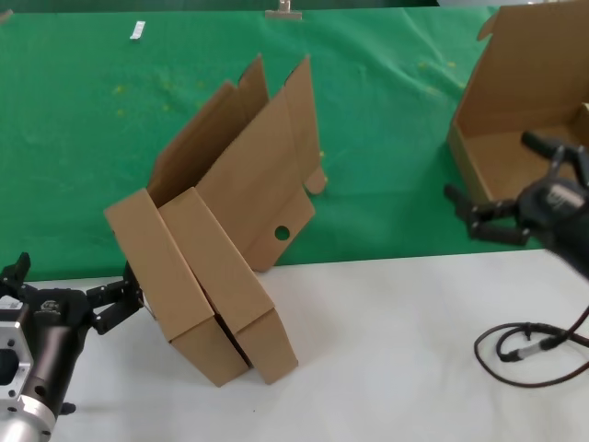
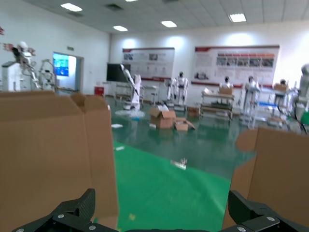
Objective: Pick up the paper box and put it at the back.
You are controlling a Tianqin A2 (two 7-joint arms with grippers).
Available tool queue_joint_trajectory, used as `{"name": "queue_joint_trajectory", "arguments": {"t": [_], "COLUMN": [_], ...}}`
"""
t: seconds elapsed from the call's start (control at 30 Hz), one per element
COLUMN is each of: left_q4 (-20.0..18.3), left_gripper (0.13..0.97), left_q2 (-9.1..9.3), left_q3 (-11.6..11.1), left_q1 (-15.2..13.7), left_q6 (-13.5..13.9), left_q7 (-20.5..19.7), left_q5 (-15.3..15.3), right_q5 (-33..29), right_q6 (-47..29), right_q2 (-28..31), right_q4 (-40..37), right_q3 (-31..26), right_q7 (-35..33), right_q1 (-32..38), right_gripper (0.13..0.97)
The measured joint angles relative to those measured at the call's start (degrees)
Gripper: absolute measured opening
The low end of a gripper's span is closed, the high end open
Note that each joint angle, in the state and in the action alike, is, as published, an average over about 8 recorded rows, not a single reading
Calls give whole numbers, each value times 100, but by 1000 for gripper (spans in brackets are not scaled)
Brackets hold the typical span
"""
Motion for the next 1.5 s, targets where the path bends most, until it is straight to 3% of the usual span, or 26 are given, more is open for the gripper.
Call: {"name": "queue_joint_trajectory", "arguments": {"t": [1.5], "left_q4": [0], "left_gripper": [966], "left_q2": [0], "left_q3": [0], "left_q1": [0], "left_q6": [0], "left_q7": [2], "left_q5": [-2], "right_q5": [-576], "right_q6": [4051], "right_q2": [-502], "right_q4": [2849], "right_q3": [-961], "right_q7": [1617], "right_q1": [-2666], "right_gripper": [966]}}
